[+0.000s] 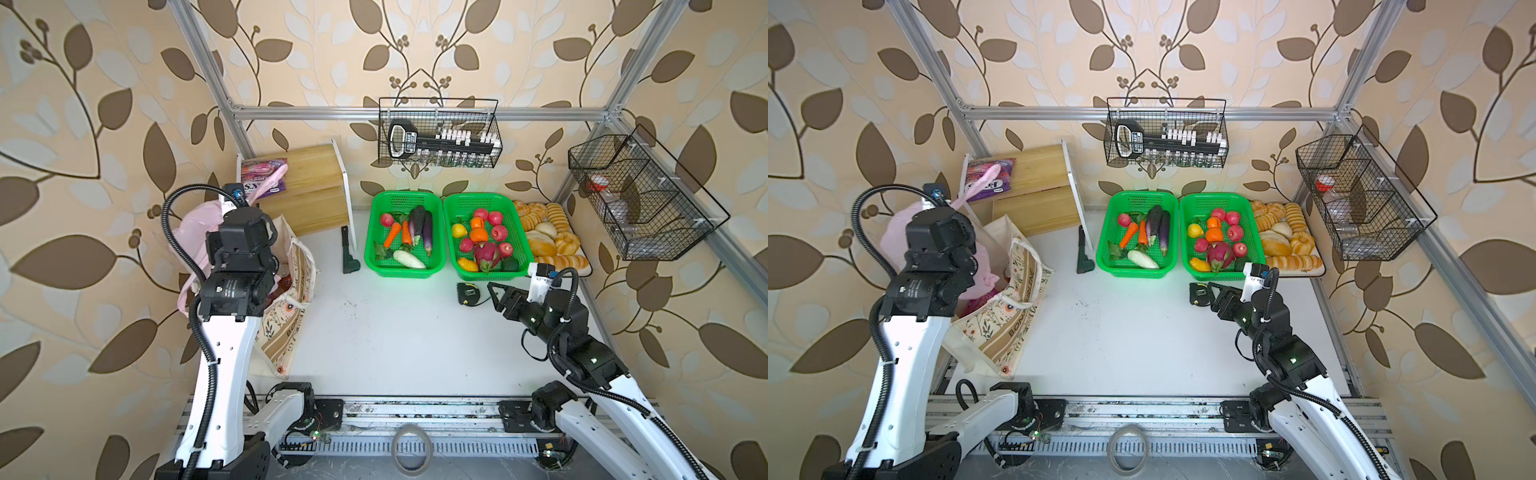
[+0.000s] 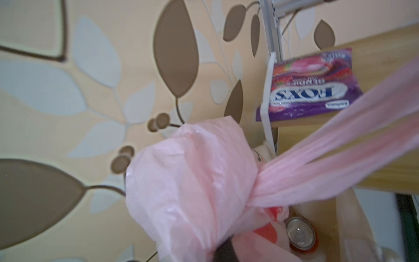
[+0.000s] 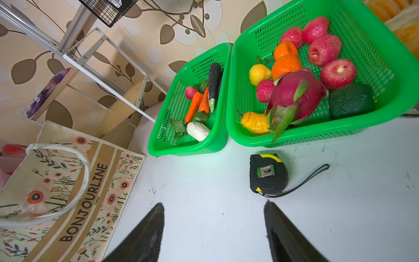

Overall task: Place the mixed food into the grocery bags and tie them
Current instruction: 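Lift the tied pink bag with the left gripper and carry it into the tote bag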

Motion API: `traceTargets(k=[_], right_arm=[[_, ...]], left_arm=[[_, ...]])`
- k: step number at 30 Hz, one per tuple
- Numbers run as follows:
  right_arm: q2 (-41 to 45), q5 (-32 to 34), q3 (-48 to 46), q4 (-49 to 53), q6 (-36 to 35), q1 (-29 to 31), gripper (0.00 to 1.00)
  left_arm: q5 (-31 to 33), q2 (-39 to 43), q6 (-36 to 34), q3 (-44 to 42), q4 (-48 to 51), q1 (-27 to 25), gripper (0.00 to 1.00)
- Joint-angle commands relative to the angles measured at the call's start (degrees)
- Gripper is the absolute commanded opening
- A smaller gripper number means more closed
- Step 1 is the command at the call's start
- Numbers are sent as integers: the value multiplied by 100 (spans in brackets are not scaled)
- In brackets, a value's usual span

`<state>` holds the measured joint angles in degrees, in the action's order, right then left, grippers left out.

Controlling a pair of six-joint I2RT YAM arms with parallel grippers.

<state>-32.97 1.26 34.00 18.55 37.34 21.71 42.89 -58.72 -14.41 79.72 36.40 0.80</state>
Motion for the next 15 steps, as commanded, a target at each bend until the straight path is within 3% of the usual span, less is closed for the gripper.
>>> traceTargets(k=[1,8,15], right_arm=[[47,-112,63,-92,71,-18,70],[80,-114,76,-13,51,-18,70],[75,-156,85,-5,117,-18,70]], left_arm=[[-374,36,425,-237,130,17,0],[-1301,48,1387,-724,636,155,0],[-2319,-461,2259,-933,673,815,0]])
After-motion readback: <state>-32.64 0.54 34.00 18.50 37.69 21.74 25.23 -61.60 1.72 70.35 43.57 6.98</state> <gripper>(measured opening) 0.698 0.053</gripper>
